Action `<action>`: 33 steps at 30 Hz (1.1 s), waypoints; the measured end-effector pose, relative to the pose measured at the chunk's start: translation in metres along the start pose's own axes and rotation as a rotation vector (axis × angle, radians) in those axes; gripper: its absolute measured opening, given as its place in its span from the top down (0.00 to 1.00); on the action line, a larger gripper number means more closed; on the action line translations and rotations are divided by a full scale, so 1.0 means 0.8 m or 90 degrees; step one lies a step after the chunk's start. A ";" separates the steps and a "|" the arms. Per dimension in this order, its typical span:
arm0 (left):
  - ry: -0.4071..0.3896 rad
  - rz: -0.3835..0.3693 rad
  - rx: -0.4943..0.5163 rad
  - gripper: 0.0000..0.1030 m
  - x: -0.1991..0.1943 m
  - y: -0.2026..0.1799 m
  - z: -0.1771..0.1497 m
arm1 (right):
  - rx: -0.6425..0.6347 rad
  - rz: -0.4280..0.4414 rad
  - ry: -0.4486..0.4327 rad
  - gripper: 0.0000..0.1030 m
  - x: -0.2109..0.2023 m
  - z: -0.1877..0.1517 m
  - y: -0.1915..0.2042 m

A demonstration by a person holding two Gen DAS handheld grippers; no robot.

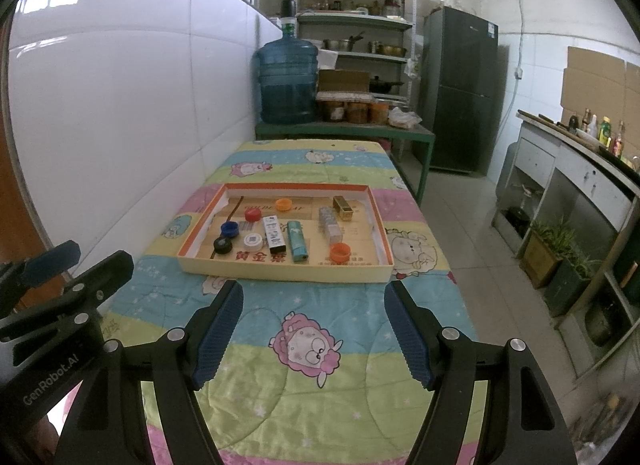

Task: Organize rigid objects

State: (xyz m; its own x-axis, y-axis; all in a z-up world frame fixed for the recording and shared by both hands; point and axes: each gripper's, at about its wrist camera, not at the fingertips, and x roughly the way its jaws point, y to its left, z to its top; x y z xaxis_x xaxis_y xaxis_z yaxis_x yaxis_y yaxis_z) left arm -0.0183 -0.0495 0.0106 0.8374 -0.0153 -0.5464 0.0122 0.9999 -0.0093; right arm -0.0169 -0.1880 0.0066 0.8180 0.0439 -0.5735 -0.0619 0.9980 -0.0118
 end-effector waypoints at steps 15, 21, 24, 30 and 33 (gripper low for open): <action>0.002 -0.001 -0.001 0.39 0.001 0.000 0.000 | 0.000 0.000 0.000 0.28 0.000 0.000 0.000; 0.002 -0.001 -0.001 0.39 0.002 0.002 0.002 | 0.000 0.000 0.000 0.28 0.001 -0.001 0.000; 0.003 -0.002 -0.001 0.39 0.001 0.001 0.001 | 0.000 0.001 -0.001 0.28 0.001 -0.001 0.000; 0.003 -0.002 -0.002 0.39 0.001 0.001 0.002 | 0.001 0.001 0.000 0.28 0.001 -0.001 0.001; 0.003 -0.002 -0.001 0.39 0.002 0.003 0.004 | 0.000 0.000 0.000 0.28 0.001 -0.001 0.001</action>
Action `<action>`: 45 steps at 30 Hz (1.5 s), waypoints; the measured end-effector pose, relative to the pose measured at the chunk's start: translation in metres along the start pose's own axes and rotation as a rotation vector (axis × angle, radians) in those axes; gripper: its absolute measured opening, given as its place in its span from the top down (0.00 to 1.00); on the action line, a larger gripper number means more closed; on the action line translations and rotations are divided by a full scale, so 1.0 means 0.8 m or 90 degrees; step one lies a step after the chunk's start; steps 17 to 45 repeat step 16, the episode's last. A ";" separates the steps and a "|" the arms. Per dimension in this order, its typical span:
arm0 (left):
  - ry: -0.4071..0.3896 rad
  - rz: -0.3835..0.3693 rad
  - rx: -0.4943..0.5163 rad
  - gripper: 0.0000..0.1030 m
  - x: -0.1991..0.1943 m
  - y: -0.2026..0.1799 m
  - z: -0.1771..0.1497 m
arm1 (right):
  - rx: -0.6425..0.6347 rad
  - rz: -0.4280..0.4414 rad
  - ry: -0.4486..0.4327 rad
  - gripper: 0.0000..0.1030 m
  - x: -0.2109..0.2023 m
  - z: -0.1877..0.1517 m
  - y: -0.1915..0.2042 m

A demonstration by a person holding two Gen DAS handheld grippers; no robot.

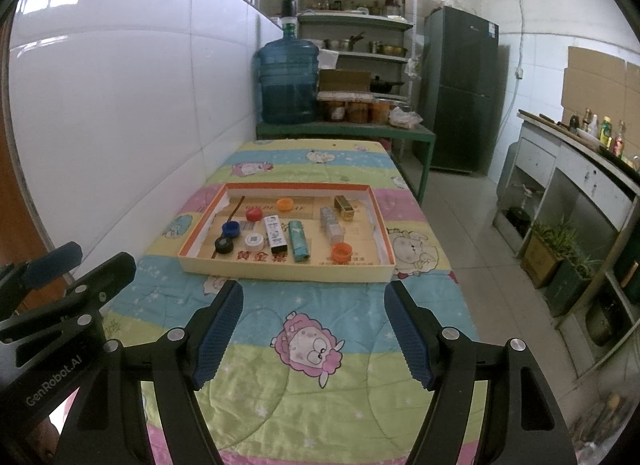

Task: Organize rigid objects

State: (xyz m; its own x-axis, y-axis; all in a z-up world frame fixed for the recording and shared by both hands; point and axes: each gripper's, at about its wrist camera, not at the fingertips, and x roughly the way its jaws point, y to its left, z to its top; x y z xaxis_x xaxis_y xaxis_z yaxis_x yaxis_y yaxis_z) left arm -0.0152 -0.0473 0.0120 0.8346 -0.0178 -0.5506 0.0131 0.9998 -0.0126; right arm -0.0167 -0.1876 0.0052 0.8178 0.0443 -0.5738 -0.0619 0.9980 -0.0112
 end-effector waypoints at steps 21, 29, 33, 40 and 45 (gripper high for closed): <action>0.001 -0.002 -0.002 0.39 0.001 -0.001 -0.005 | 0.001 0.002 0.001 0.28 0.001 0.000 0.000; 0.001 -0.002 -0.002 0.39 0.001 -0.001 -0.005 | 0.001 0.002 0.001 0.28 0.001 0.000 0.000; 0.001 -0.002 -0.002 0.39 0.001 -0.001 -0.005 | 0.001 0.002 0.001 0.28 0.001 0.000 0.000; 0.001 -0.002 -0.002 0.39 0.001 -0.001 -0.005 | 0.001 0.002 0.001 0.28 0.001 0.000 0.000; 0.001 -0.002 -0.002 0.39 0.001 -0.001 -0.005 | 0.001 0.002 0.001 0.28 0.001 0.000 0.000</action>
